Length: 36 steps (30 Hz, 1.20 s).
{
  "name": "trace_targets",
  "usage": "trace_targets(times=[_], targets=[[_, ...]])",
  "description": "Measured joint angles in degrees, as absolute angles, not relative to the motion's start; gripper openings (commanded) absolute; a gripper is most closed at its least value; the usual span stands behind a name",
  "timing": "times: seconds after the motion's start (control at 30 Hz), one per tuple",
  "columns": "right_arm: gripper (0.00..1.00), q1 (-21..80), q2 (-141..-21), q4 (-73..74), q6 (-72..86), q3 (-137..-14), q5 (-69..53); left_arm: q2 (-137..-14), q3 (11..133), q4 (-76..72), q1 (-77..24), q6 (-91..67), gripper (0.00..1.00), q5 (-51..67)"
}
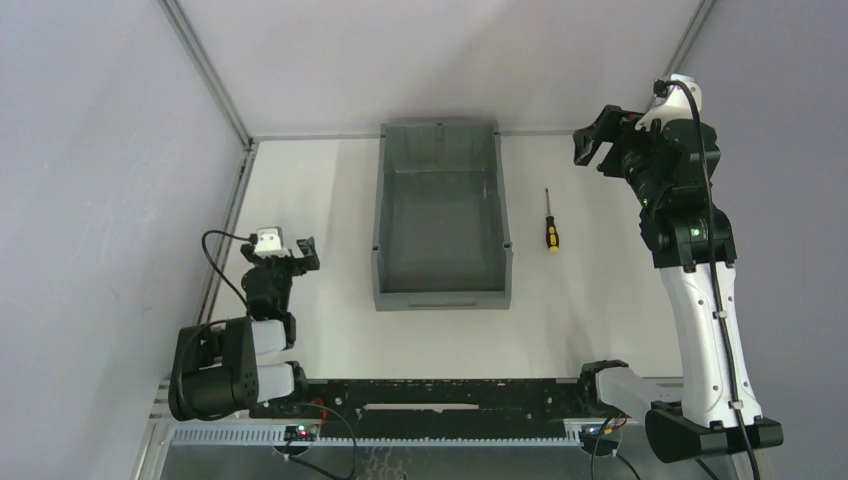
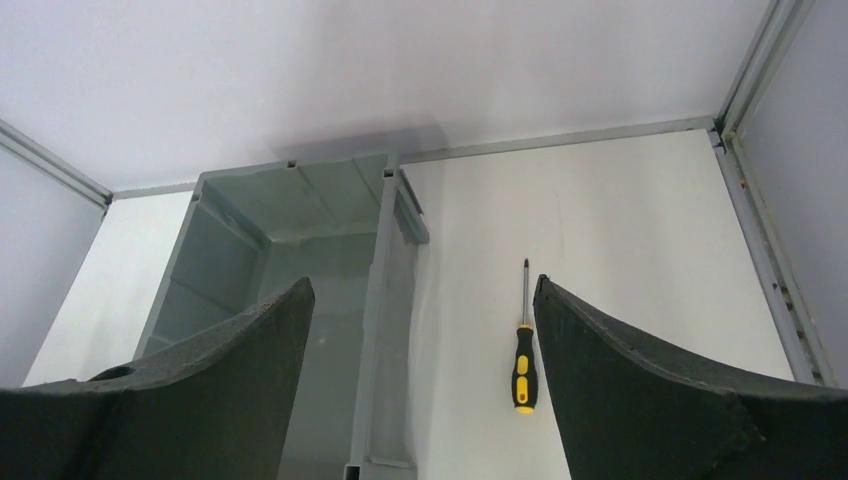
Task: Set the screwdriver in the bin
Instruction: Pick up the screwdriver from the center of the board.
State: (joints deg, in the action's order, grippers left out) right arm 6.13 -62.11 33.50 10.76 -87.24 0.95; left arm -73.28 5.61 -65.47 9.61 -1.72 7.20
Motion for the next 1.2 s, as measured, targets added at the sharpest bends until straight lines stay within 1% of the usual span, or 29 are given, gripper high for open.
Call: trace_targets(times=[0.07, 0.2, 0.23, 0.3, 0.67, 0.93, 1.2], targets=[[0.93, 6.1, -61.9, 33.2, 10.8, -87.0, 1.0, -73.3, 5.6, -65.5, 9.6, -1.7, 1.0, 7.2], [0.95, 6.1, -61.4, 33.1, 10.8, -86.3, 0.4, -73.3, 5.6, -65.5, 9.6, -1.7, 1.0, 7.2], [0.97, 6.1, -61.4, 33.0, 10.8, -86.3, 0.3, -73.3, 5.6, -65.5, 9.6, -1.7, 1.0, 7.2], [0.99, 6.2, -61.3, 32.6, 10.8, -86.3, -0.1, -73.3, 5.6, -65.5, 9.6, -1.7, 1.0, 7.2], [1.0, 6.5, -62.7, 32.4, 9.8, -88.0, -0.4, -73.3, 5.6, -65.5, 9.6, -1.7, 1.0, 7.2], [1.0, 6.5, -72.1, 36.5, 8.9, -100.6, -1.2, -73.3, 5.6, -65.5, 9.6, -1.7, 1.0, 7.2], [1.0, 6.5, -84.0, 45.1, 8.2, -117.1, -1.6, -73.3, 5.6, -65.5, 9.6, -1.7, 1.0, 7.2]])
